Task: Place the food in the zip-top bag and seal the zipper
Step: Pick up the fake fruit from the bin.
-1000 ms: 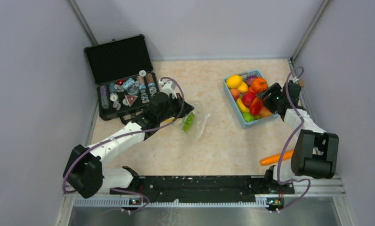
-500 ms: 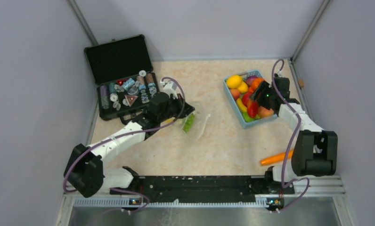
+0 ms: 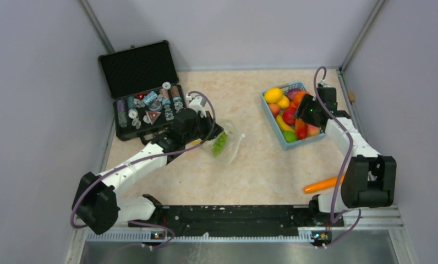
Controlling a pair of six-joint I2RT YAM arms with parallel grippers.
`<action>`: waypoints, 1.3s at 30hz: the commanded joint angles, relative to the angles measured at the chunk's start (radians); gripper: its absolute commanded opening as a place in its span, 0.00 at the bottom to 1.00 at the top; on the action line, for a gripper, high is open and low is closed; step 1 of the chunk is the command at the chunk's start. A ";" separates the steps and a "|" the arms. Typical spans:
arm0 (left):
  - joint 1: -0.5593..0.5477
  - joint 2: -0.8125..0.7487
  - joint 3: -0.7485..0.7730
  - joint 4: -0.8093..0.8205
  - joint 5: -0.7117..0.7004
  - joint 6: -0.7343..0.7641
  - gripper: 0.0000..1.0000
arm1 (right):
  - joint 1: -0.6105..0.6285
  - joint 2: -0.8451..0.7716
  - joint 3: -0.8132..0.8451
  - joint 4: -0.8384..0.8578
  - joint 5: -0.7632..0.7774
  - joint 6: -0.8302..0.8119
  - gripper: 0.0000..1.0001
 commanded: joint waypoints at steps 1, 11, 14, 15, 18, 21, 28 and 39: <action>-0.002 -0.039 0.035 0.006 -0.031 0.020 0.00 | 0.015 -0.064 0.045 -0.038 0.030 -0.034 0.60; -0.001 -0.042 0.039 0.013 -0.022 0.013 0.00 | 0.036 -0.035 0.005 -0.052 0.116 -0.019 0.57; -0.001 -0.042 0.035 0.020 -0.026 0.007 0.00 | 0.035 -0.025 -0.004 -0.045 0.102 -0.024 0.55; -0.001 -0.041 0.033 0.024 -0.025 0.005 0.00 | 0.035 -0.016 -0.003 -0.044 0.091 -0.025 0.54; -0.001 -0.039 0.040 0.030 -0.014 -0.002 0.00 | 0.036 0.005 0.004 -0.048 0.086 -0.028 0.53; -0.002 -0.042 0.040 0.031 -0.010 -0.007 0.00 | 0.040 0.001 -0.010 -0.034 0.125 -0.027 0.54; -0.001 -0.041 0.034 0.034 -0.012 -0.007 0.00 | 0.046 0.043 0.006 -0.066 0.131 -0.040 0.55; -0.002 -0.039 0.031 0.037 -0.012 -0.008 0.00 | 0.060 0.055 0.027 -0.072 0.109 -0.044 0.45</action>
